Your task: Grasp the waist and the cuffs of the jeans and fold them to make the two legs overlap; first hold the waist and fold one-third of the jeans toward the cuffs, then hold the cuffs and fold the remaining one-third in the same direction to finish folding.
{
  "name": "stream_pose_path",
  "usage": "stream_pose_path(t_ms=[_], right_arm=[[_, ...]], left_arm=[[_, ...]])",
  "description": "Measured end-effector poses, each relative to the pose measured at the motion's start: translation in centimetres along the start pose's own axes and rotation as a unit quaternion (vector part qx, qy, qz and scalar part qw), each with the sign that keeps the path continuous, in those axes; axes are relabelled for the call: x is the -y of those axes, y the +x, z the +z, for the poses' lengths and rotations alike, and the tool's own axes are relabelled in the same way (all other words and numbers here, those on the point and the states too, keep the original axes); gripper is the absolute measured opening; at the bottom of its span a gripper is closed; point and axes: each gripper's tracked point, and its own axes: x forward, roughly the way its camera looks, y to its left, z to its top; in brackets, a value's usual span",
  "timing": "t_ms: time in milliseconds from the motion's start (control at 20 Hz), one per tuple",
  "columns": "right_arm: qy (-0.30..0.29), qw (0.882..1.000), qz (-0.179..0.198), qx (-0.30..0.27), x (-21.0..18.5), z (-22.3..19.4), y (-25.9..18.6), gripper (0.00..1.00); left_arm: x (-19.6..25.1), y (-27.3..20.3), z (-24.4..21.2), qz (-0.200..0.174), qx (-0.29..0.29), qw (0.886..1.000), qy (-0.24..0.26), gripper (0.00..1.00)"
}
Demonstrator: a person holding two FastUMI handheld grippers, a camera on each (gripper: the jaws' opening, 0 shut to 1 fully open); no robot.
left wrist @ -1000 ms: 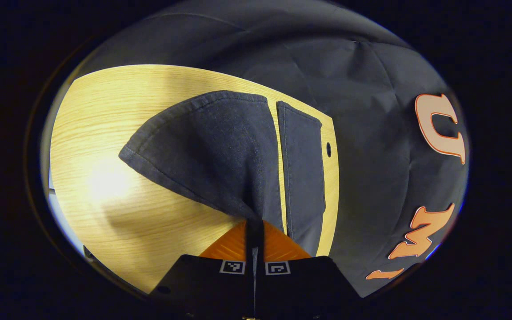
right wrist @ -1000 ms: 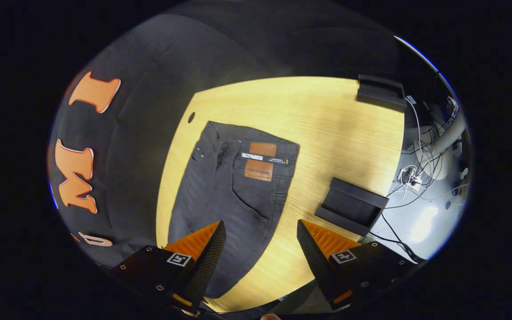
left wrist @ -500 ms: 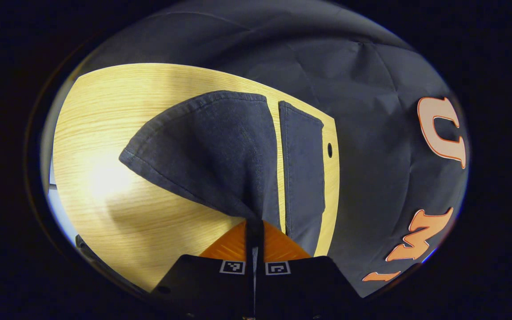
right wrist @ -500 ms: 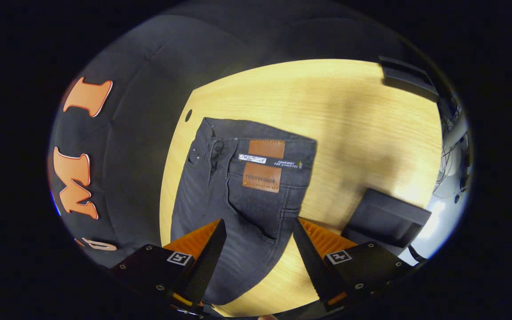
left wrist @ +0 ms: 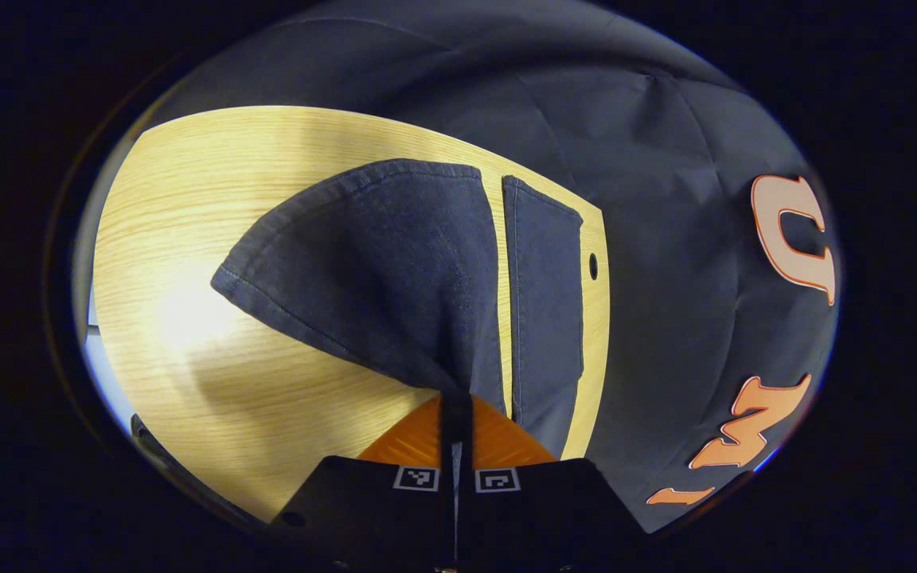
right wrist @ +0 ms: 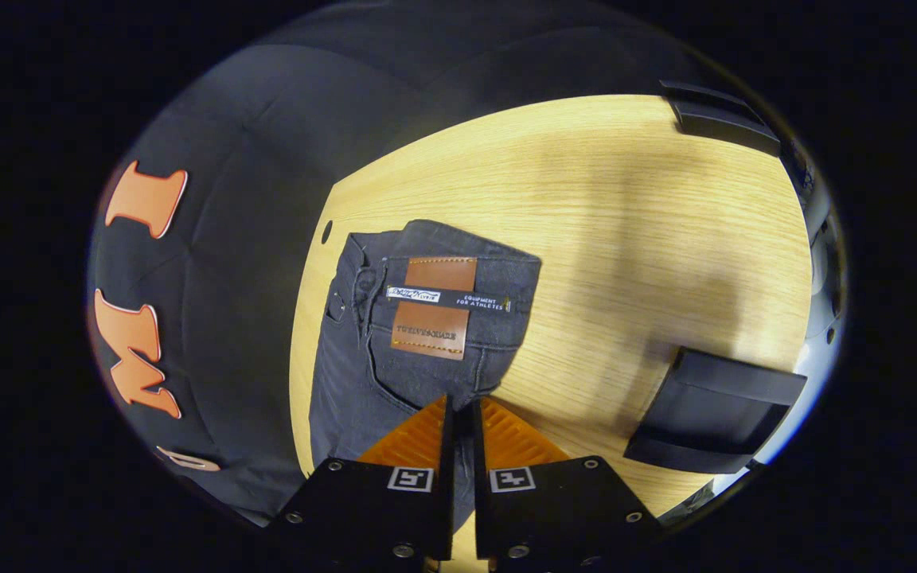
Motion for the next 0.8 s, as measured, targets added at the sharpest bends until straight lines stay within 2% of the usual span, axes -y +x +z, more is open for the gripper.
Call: stream_pose_path(t_ms=[50,100,200,300,500,600,650,750,800], right_arm=[[0.004,1.000,-0.001,0.007,-0.2,-0.1,1.0,0.12],[-0.011,1.000,-0.001,-0.001,-0.2,-0.5,0.7,0.00],[-0.016,1.000,0.023,-0.011,-0.5,-0.4,0.9,0.00],[0.003,0.999,0.042,-0.018,-0.7,-0.2,0.5,0.00],[-0.002,0.997,0.066,-0.025,-1.6,0.5,-1.1,0.00],[0.003,0.996,0.085,-0.031,-3.2,0.8,-2.3,0.00],[0.003,0.996,0.089,-0.030,-4.2,1.0,-3.0,0.00],[0.001,0.995,0.100,-0.027,-5.7,1.7,-4.2,0.00],[0.001,0.994,0.103,-0.025,-6.7,2.0,-4.7,0.00]], left_arm=[[0.1,0.2,0.2,-0.004,0.000,1.000,0.003,0.02],[0.2,0.2,0.1,-0.008,0.001,1.000,0.003,0.02],[0.3,0.1,0.2,-0.008,0.008,1.000,-0.010,0.02],[1.1,0.2,0.1,-0.013,0.013,1.000,-0.018,0.02],[2.5,-2.3,-0.5,-0.004,0.031,0.999,0.000,0.02],[2.5,-3.2,-0.9,0.025,0.040,0.999,0.002,0.02],[1.8,-4.0,-1.2,0.058,0.039,0.998,-0.004,0.02],[-0.4,-5.6,-1.4,0.149,0.015,0.989,0.000,0.02],[-0.6,-6.3,-1.2,0.171,0.012,0.985,0.007,0.03]])
